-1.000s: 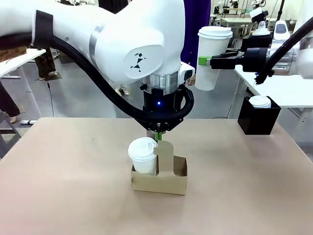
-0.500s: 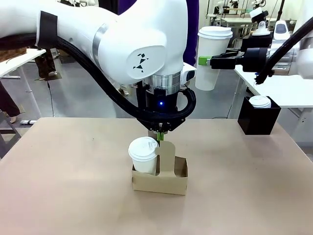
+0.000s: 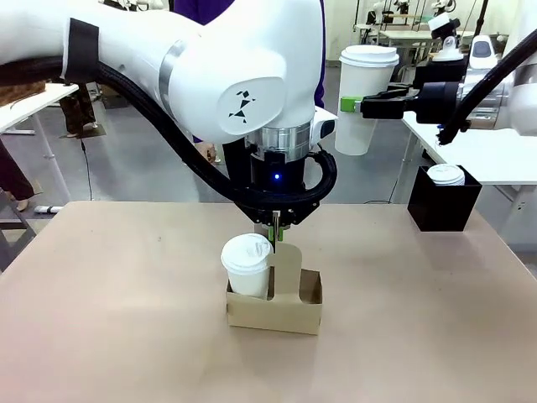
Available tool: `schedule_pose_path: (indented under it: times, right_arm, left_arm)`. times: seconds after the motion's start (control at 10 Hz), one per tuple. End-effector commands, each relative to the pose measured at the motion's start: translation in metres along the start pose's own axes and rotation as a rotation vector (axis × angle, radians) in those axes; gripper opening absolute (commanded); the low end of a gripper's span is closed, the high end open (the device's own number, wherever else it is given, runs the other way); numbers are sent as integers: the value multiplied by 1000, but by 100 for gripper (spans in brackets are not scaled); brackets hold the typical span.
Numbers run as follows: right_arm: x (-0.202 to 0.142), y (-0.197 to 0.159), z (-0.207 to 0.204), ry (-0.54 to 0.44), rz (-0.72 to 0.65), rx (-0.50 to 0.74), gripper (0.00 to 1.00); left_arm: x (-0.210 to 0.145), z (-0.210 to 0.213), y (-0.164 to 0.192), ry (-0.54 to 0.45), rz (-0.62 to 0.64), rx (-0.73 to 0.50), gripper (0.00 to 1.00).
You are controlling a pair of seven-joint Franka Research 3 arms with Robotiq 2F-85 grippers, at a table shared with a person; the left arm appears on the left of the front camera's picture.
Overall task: Pour a drink into a cup and package it in a carrier.
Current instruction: Insert the held 600 ml Paper Cup into the Cup Carrier.
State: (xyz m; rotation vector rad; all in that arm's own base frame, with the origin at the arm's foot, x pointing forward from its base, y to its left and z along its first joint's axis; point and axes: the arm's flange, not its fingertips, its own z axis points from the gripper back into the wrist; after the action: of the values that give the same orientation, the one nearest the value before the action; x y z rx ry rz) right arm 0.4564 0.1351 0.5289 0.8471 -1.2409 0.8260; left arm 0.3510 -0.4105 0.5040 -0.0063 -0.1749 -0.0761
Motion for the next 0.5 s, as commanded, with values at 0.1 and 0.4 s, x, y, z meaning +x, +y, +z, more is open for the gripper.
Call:
schedule_pose_path:
  times: [0.1, 0.4]
  right_arm:
    - [-6, -7, 2, 36, -9, 50, 81]
    - [-34, -25, 15, 86, -25, 289, 81]
  left_arm:
    - [7, 39, 47, 10, -64, -118, 64]
    - [18, 82, 111, 43, -236, -282, 100]
